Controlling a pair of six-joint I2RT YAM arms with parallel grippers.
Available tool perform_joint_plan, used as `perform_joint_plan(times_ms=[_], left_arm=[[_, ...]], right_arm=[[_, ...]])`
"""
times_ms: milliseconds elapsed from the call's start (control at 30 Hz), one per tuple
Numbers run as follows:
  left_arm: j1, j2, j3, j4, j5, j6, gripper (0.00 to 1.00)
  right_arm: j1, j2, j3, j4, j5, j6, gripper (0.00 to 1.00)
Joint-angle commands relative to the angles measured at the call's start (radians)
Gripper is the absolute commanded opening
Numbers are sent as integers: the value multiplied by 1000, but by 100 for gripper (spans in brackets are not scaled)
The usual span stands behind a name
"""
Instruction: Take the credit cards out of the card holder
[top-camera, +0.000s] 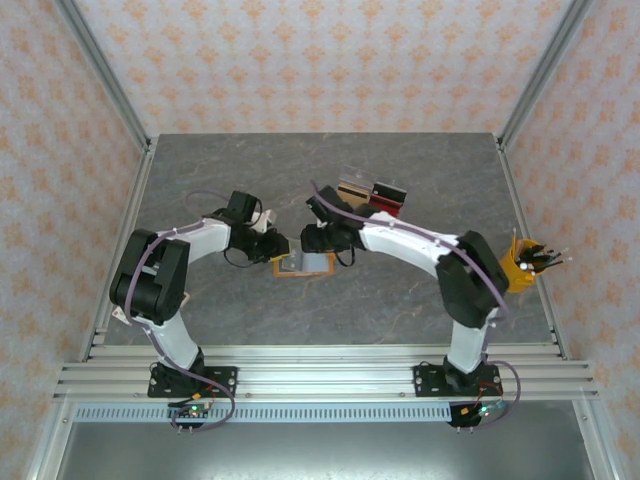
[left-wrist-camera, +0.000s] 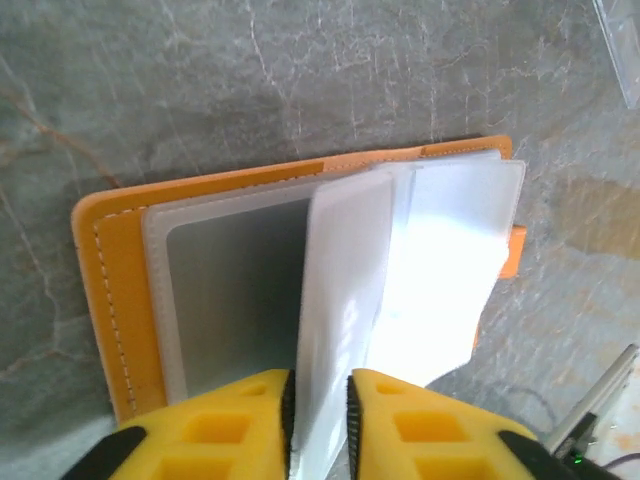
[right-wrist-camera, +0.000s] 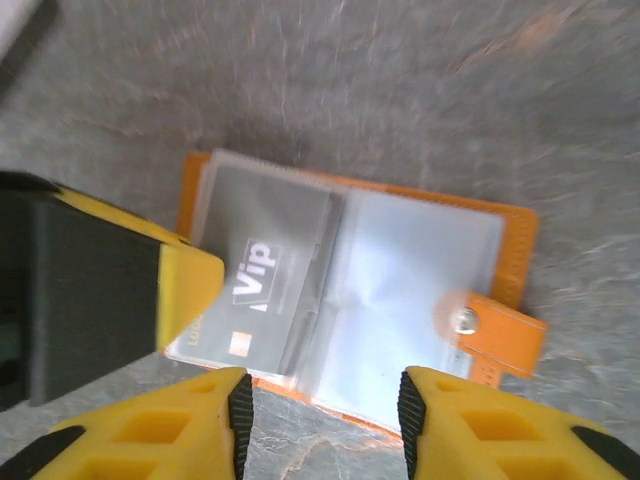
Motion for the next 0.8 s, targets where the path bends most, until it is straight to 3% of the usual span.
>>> perform_joint_plan(times_ms=[0,167,767], left_arm=[[-17,-43,-18,43,44,-41,31],[-62,-79,-32,72,43,-104,37],[-195,-51,32,188,-52,-269,38]], right_arm=[[-22,-84,-74,71,65,63,46],[-37,-149,-147,111,104,94,48],[-51,-222,-230,163,201,170,48]])
